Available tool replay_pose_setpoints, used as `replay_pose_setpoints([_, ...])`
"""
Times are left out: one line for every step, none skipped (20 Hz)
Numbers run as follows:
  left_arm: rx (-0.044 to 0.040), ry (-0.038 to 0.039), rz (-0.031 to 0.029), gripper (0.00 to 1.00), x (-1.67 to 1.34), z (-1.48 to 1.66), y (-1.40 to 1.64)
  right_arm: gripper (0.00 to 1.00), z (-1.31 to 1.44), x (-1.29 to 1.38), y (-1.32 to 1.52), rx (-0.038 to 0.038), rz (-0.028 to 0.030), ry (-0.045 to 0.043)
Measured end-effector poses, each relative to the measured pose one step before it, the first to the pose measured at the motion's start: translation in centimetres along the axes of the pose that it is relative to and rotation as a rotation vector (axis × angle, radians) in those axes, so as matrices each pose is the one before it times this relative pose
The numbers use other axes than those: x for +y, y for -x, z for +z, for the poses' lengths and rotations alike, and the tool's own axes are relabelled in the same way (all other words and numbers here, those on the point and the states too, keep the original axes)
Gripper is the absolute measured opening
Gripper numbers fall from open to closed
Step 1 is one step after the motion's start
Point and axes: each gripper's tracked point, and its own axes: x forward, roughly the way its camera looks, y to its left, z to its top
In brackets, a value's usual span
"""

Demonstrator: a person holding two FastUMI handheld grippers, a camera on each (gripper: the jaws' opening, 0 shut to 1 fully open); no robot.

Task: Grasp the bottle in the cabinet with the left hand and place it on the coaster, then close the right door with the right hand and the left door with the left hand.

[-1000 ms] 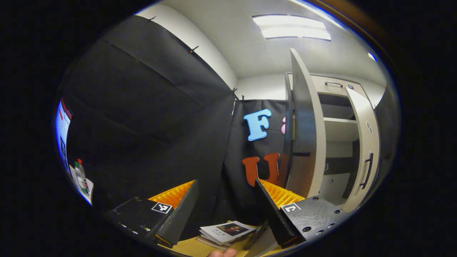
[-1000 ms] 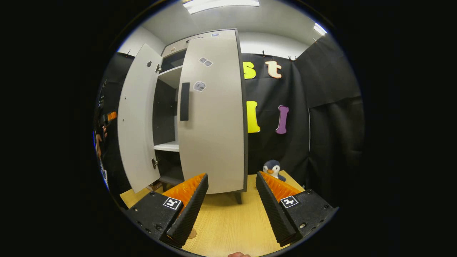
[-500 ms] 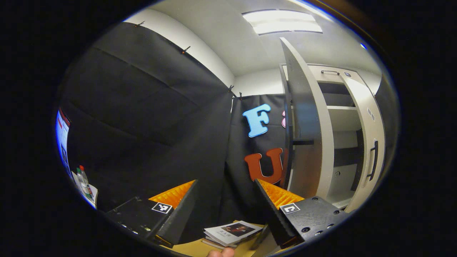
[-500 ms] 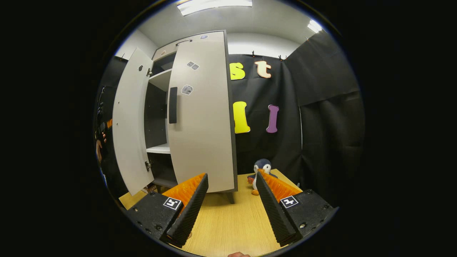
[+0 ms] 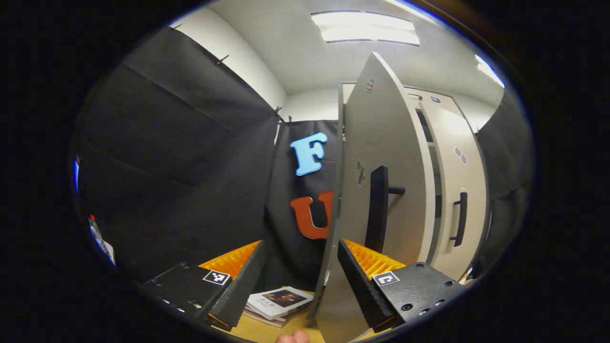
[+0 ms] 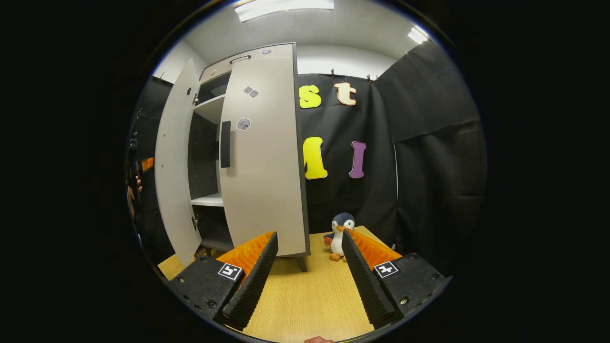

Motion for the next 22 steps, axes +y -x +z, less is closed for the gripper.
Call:
replay_pose_setpoints([0.00114, -0.00028, -0.03213, 0.95, -1.534, -0.079, -0.118, 0.83, 0.11, -0.43, 0.337, -0.00581, -0.01194, 0.00177])
replay_pose_setpoints([0.00503, -0.00439, -0.0292, 0.97, -1.227, -0.188, -0.302, 0.83, 0.228, -0.47, 0.38, -0.00824, -0.01107, 0.00055])
replay_pose_setpoints([0.00963, -0.00205, -0.03938, 0.99, -1.745, -0.169, -0.257, 0.83, 0.288, -0.112, 0.128, -0.00954, -0.00914, -0.00051])
replay_pose_setpoints([0.00514, -0.00572, -0.03436, 0.99, -1.35, -0.214, -0.217, 0.83, 0.046, -0.165, 0.043, -0.00331, -0.01167, 0.00378])
replay_pose_setpoints([0.00145, -0.00569, -0.01412, 0.94, -0.38, 0.079, -0.169, 0.83, -0.028, -0.459, 0.212, 0.00155, -0.01824, 0.00727])
replay_pose_setpoints([-0.0037, -0.00589, -0.00231, 0.99, -0.309, 0.107, -0.02, 0.83, -0.434, -1.124, 0.821, -0.00089, -0.01856, 0.00405])
replay_pose_setpoints([-0.0089, -0.00549, -0.00321, 0.99, -0.31, 0.119, -0.013, 0.83, -0.153, -0.686, 0.543, -0.00333, -0.01259, -0.00277])
replay_pose_setpoints([-0.0077, -0.00373, -0.00369, 0.99, -0.159, 0.243, 0.103, 0.83, -0.127, -0.378, 0.323, -0.00013, -0.00892, -0.00674])
replay_pose_setpoints([0.00099, -0.00063, -0.00222, 0.99, -0.398, 0.041, 0.112, 0.83, -0.082, -0.283, 0.168, 0.00129, -0.00633, -0.00933])
replay_pose_setpoints([0.00411, 0.00142, -0.00508, 0.99, -0.161, -0.148, 0.408, 0.83, -0.054, -0.173, 0.024, 0.00094, -0.0035, -0.00938])
replay_pose_setpoints([0.00825, -0.00138, -0.00777, 0.99, -0.201, -0.245, 0.494, 0.83, -0.023, -0.033, -0.022, 0.00066, -0.00063, -0.00954])
replay_pose_setpoints([0.00743, -0.00436, -0.00293, 0.99, -0.002, -0.243, 0.644, 0.83, -0.044, 0.143, 0.05, 0.00056, 0.00554, -0.0116])
replay_pose_setpoints([0.00833, -0.00541, 0.00389, 0.99, 0.255, -0.448, 0.803, 0.83, 0.084, 0.458, 0.055, -0.00425, 0.01566, -0.01803])
replay_pose_setpoints([0.00639, -0.00385, 0.0064, 0.99, 0.246, -0.455, 0.823, 0.83, 0.023, 0.521, -0.013, -0.00294, 0.01734, -0.01468])
replay_pose_setpoints([0.0049, -0.00257, 0.00718, 0.9, 0.222, -0.432, 0.827, 0.83, -0.115, 0.445, -0.132, 0.00253, 0.0143, -0.00681])
replay_pose_setpoints([0.00342, 0.00206, 0.01381, 0.99, 0.257, -0.534, 0.848, 0.83, -0.393, 0.299, -0.102, 0.01209, 0.01174, 0.00223])
replay_pose_setpoints([0.0075, 0.00808, 0.0154, 0.9, 0.157, -0.715, 0.899, 0.83, -0.347, 0.324, -0.242, 0.01704, 0.0103, 0.00666])
replay_pose_setpoints([0.0122, 0.00826, 0.01179, 0.99, 0.034, -0.96, 1.066, 0.83, -0.157, 0.462, -0.248, 0.01196, 0.01177, 0.00608])
replay_pose_setpoints([0.00407, 0.0037, 0.01456, 0.95, -0.06, -0.921, 0.989, 0.83, 0.022, 0.472, -0.176, 0.00765, 0.01306, 0.00474])
replay_pose_setpoints([0.00399, -0.0005, 0.00726, 0.99, -0.171, -0.91, 0.982, 0.83, -0.098, 0.549, -0.243, 0.00786, 0.01236, 0.00642])
replay_pose_setpoints([0.0086, -0.00094, 0.00309, 0.99, -0.386, -0.921, 0.713, 0.83, -0.048, 0.436, -0.088, 0.00558, 0.01206, 0.00696])
replay_pose_setpoints([0.01593, 0.00174, -0.00687, 0.95, -0.461, -1.027, 0.725, 0.83, -0.161, 0.504, -0.089, 0.00728, 0.01556, 0.00745])
